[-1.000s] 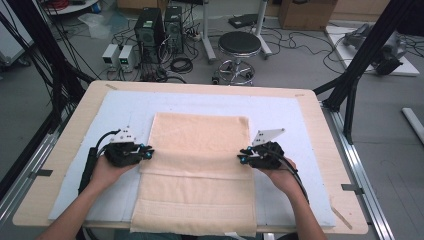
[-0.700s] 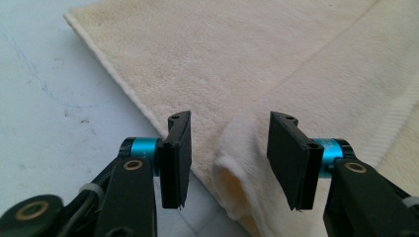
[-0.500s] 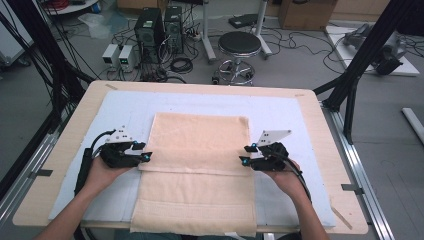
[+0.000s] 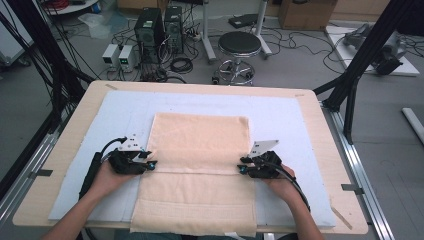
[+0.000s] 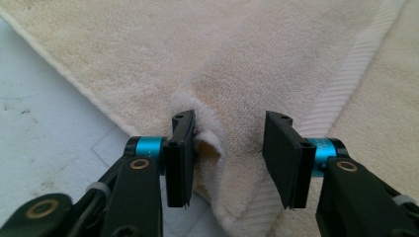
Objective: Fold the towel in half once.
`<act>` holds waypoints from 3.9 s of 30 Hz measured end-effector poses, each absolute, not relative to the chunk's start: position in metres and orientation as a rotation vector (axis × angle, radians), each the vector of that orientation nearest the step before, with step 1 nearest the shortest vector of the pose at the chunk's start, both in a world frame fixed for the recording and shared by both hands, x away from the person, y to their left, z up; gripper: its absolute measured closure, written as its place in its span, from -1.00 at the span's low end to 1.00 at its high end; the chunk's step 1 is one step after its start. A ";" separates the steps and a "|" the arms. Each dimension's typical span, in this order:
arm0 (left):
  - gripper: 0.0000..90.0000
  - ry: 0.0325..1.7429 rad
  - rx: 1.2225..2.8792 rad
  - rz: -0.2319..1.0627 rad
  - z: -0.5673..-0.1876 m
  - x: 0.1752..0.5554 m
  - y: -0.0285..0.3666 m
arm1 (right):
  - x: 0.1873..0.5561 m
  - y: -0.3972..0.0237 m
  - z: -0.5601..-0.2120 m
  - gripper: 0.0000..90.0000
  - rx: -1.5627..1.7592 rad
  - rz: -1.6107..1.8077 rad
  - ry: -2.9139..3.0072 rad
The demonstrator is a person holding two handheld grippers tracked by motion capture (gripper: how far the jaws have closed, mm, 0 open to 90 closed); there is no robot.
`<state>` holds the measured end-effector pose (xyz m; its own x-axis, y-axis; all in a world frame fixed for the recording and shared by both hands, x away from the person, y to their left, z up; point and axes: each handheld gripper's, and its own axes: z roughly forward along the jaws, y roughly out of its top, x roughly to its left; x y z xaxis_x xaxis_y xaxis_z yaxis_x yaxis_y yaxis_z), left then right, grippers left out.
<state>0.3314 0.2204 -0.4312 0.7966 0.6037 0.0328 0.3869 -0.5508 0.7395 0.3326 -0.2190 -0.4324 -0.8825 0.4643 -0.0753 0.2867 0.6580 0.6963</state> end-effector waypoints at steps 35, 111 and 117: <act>0.30 0.729 2.235 0.375 -0.429 0.334 0.223 | 0.337 -0.222 -0.433 0.72 0.636 1.072 2.630; 0.88 0.484 2.215 0.253 -0.417 0.269 0.211 | 0.285 -0.217 -0.418 0.87 0.486 1.194 2.738; 0.89 0.478 2.184 0.239 -0.406 0.259 0.214 | 0.276 -0.220 -0.408 0.87 0.456 1.199 2.723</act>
